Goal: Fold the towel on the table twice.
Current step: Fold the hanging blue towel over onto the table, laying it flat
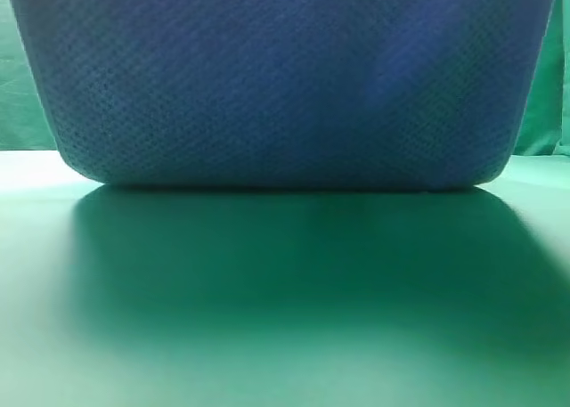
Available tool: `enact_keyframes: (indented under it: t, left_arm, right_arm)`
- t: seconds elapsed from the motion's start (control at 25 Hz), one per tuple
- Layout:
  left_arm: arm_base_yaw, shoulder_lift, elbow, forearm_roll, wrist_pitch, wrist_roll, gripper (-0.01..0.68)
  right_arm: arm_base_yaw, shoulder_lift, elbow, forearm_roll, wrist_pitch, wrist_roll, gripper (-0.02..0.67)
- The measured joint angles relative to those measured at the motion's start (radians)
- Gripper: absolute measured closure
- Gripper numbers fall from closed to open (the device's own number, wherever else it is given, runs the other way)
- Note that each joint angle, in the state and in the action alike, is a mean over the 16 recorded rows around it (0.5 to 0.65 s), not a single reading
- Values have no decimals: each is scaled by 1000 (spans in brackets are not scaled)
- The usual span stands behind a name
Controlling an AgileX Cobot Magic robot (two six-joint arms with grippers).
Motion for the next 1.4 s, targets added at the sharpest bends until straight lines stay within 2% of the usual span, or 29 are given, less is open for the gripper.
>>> enact_keyframes:
  t: [0.44, 0.88, 1.12, 1.4]
  left_arm:
    - [0, -202, 272, -30, -10, 22, 673]
    - [0, -293, 429, -89, 7, 24, 673]
    - [0, -268, 462, -118, -26, 34, 673]
    - [0, -151, 423, -137, -99, 52, 673]
  right_arm:
    - [105, -209, 232, -4, 21, 85, 649]
    - [129, -367, 421, 41, 70, 162, 649]
    - [129, -332, 459, 35, 41, 177, 649]
    - [116, -168, 398, -21, -20, 183, 649]
